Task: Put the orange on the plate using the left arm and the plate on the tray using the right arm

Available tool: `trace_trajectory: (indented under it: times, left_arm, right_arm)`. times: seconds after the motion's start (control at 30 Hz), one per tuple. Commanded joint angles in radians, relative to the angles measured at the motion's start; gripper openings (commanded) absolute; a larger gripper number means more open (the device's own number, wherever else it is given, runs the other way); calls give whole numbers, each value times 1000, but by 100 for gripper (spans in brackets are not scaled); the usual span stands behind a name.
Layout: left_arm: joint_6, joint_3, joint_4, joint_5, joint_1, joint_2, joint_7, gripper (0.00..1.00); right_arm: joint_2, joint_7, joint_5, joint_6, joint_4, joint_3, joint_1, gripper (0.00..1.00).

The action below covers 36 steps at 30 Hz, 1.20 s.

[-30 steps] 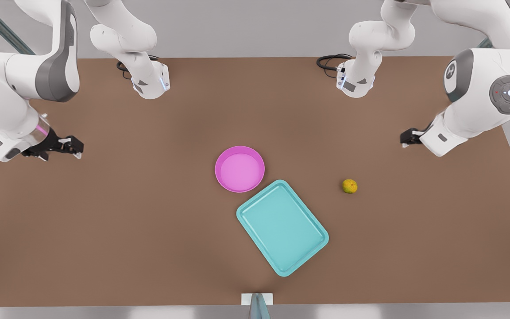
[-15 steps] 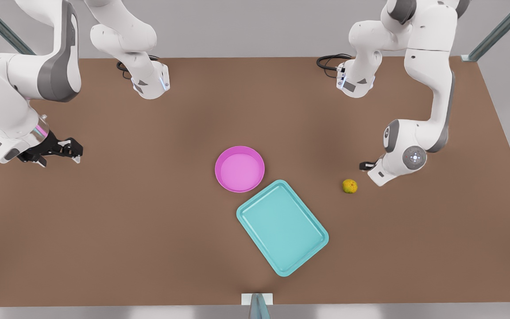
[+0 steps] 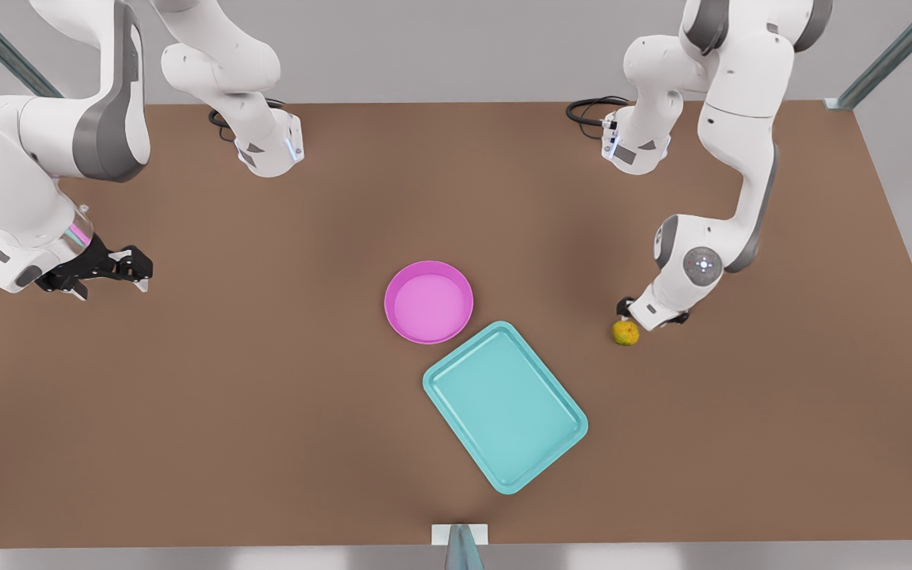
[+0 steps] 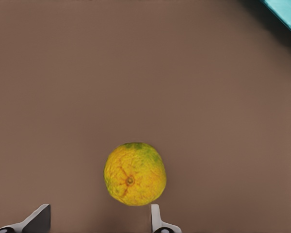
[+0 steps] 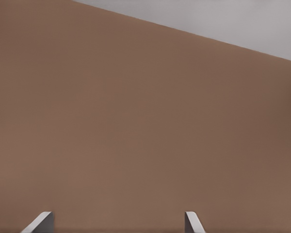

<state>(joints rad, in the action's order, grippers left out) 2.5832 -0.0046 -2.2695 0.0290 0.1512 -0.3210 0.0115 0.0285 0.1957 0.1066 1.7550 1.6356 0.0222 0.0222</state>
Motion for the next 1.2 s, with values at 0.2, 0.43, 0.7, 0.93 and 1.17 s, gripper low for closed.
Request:
trace_trajectory:
  times: [0.2,0.43,0.7,0.93,1.17]
  left_arm:
    - [71,2,38,-15,50,-41,65,100]
    - [92,2,59,-14,48,-92,65,100]
    - [98,3,59,-12,44,-150,65,100]
    - [121,9,61,-14,42,-159,70,68]
    - [-47,3,125,-14,114,-104,286,64]
  right_arm:
    - [-1,14,-1,0,0,1,-8,100]
    - [1,18,1,1,-3,1,-19,100]
    - [14,14,-1,0,-22,1,-13,100]
    - [14,14,-1,-23,-22,1,-8,100]
    - [14,14,-1,-26,-22,1,-8,100]
